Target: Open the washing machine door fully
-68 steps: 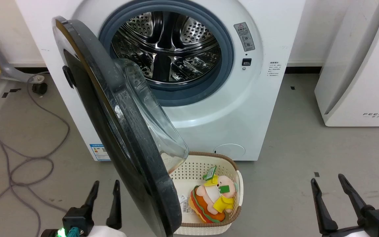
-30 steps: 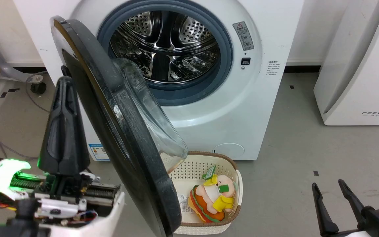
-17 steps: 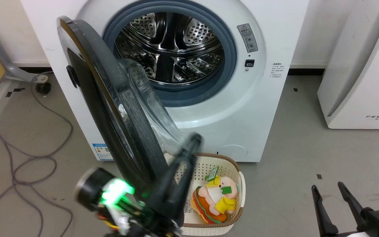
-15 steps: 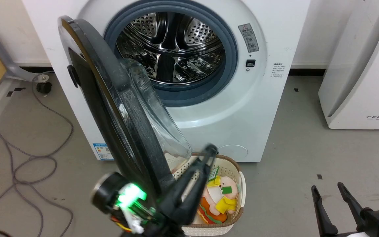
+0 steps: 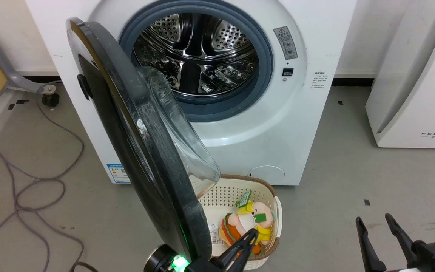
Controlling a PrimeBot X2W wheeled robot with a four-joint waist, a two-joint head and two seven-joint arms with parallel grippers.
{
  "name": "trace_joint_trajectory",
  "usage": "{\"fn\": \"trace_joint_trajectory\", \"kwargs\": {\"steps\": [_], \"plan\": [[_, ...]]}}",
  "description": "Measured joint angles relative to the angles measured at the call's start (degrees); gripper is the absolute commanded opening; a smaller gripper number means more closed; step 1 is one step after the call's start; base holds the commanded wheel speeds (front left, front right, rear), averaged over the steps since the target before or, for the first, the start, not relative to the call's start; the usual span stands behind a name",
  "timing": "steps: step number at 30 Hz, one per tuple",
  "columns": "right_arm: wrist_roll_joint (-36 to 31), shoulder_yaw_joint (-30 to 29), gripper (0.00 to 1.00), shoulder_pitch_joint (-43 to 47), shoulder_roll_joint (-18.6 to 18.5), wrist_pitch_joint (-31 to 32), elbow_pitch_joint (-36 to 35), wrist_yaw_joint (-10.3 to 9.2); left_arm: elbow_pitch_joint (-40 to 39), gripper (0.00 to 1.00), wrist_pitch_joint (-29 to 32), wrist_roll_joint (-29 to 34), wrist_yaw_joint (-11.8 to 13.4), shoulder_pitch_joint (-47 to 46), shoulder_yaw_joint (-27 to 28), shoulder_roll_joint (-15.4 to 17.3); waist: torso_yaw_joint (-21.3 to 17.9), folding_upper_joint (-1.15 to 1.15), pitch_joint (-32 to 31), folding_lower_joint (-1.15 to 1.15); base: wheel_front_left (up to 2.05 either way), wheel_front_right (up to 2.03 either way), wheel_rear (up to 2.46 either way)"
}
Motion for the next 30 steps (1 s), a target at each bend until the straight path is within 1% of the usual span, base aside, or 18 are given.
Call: {"fn": "trace_joint_trajectory", "kwargs": {"steps": [5, 12, 13, 15, 18, 23, 30], "plan": [[0.3, 0.0, 1.00, 0.0, 0.0, 0.0, 0.5, 0.00, 5.4, 0.00, 0.0, -0.4, 1.4, -1.8, 1.5, -0.5, -0.3, 0.00, 0.1, 0.00, 0.00, 0.00, 0.00], [0.7, -0.1, 1.00, 0.0, 0.0, 0.1, 1.1, 0.00, 10.2, 0.00, -1.2, -1.8, 3.4, -5.1, 3.3, -1.7, -0.4, 0.00, 0.2, 0.00, 0.00, 0.00, 0.00], [0.7, -0.1, 1.00, 0.0, 0.0, 0.1, 1.1, 0.00, 10.2, 0.00, -1.2, -1.8, 3.4, -5.1, 3.3, -1.7, -0.4, 0.00, 0.2, 0.00, 0.00, 0.00, 0.00], [0.8, 0.0, 1.00, 0.0, 0.0, 0.2, 1.3, 0.00, 11.4, 0.00, -1.9, -2.5, 4.5, -5.5, 3.8, -2.2, -0.5, 0.00, 0.2, 0.00, 0.00, 0.00, 0.00], [0.8, -0.1, 1.00, 0.0, 0.0, 0.3, 1.3, 0.00, 11.7, 0.00, -2.0, -2.7, 4.9, -5.5, 3.9, -2.4, -0.4, 0.00, 0.2, 0.00, 0.00, 0.00, 0.00], [1.2, -0.1, 1.00, 0.0, 0.0, 0.5, 1.6, 0.00, 11.7, 0.00, -2.2, -3.1, 6.5, -5.0, 4.6, -2.3, 0.0, 0.00, 0.1, 0.00, 0.00, 0.00, 0.00], [2.1, -0.1, 1.00, 0.0, 0.0, 0.5, 2.3, 0.00, 8.4, 0.00, -1.9, -3.8, 9.1, -1.2, 5.8, -1.4, 0.9, 0.00, -0.1, 0.00, 0.00, 0.00, 0.00]]}}
